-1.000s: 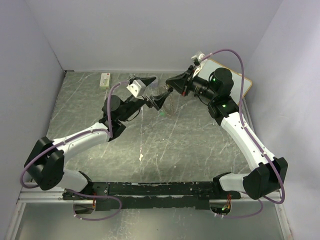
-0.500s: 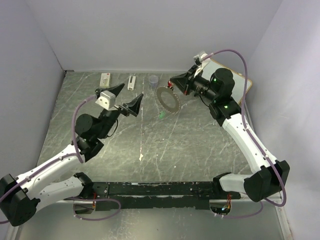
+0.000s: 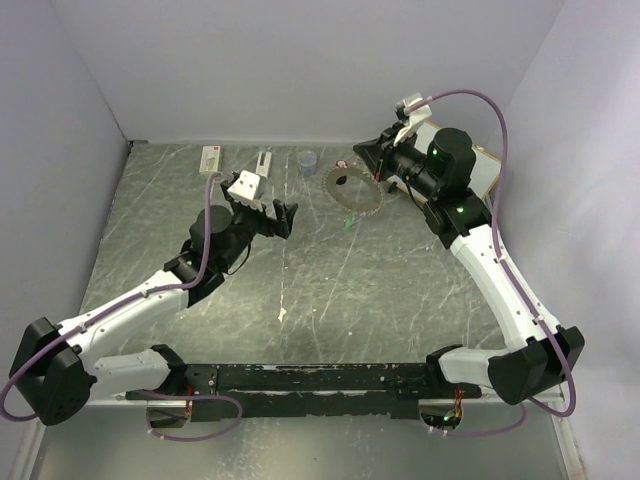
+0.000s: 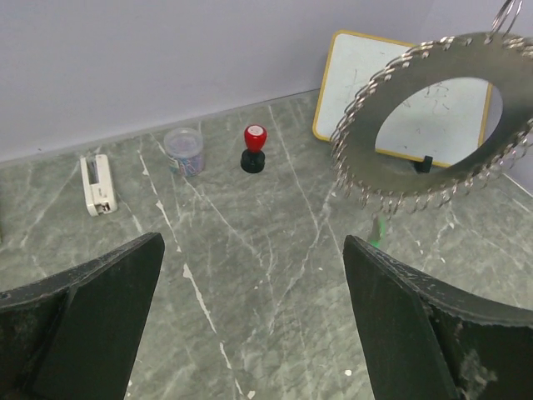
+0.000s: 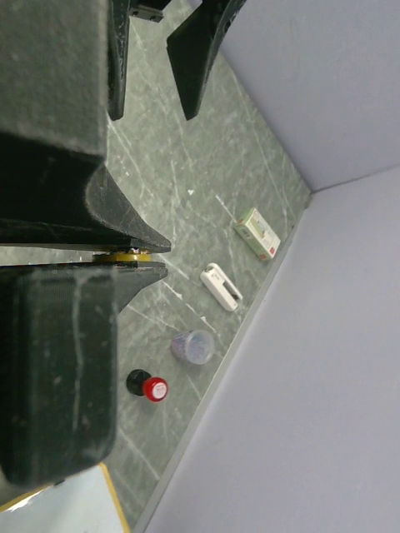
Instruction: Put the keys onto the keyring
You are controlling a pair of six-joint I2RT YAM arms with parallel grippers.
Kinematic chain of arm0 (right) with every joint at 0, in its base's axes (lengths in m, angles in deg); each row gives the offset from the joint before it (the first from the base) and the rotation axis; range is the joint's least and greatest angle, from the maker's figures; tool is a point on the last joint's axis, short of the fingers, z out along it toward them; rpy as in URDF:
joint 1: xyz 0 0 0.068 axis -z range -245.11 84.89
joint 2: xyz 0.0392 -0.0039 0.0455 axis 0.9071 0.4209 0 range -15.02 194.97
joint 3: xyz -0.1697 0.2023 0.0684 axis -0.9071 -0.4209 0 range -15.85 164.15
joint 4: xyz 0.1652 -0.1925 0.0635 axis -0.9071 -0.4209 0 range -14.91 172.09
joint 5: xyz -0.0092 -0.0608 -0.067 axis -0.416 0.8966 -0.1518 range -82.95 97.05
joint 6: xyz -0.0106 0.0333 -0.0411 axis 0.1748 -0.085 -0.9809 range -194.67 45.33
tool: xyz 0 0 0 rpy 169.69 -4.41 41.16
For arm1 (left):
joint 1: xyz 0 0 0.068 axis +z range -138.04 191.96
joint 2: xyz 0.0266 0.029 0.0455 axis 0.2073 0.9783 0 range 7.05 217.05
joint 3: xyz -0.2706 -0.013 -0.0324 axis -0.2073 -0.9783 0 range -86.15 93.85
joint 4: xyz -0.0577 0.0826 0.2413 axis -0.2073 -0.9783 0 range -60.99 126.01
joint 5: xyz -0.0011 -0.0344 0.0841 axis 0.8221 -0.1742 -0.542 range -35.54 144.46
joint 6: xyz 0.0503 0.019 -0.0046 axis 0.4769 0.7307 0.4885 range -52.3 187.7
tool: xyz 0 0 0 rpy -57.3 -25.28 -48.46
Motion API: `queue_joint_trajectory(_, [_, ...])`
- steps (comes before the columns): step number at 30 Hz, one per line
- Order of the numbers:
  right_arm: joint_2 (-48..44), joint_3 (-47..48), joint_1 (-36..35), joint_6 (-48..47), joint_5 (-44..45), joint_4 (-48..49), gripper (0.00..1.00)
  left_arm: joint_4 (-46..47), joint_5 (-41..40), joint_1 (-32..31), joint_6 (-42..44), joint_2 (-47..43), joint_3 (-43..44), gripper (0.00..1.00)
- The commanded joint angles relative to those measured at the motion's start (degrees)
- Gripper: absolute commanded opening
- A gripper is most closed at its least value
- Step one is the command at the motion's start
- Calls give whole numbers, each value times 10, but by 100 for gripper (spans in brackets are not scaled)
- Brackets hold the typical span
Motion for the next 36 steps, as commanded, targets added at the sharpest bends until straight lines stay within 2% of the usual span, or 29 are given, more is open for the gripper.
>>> queue_joint_trajectory(1, [-21,25,-3,-9,39,-17,0,-3,15,3,-38,9,32,100])
queue_joint_trajectory(8, [-45,29,-3,-14,54,-30,0,49,-12,0,-33,-7,-3,100])
queue_joint_trajectory(12, [-52,35,-3,-14,53,-39,0,30,-34,-1,-45,-3,4,100])
queue_joint_trajectory(22, [-59,40,-4,-13,64,-46,0,56,-33,-1,-42,-12,-23,100])
queue_joint_trajectory(36, [-59,44,-5,-15,78,-55,0,30,-44,-2,-75,-22,-18,100])
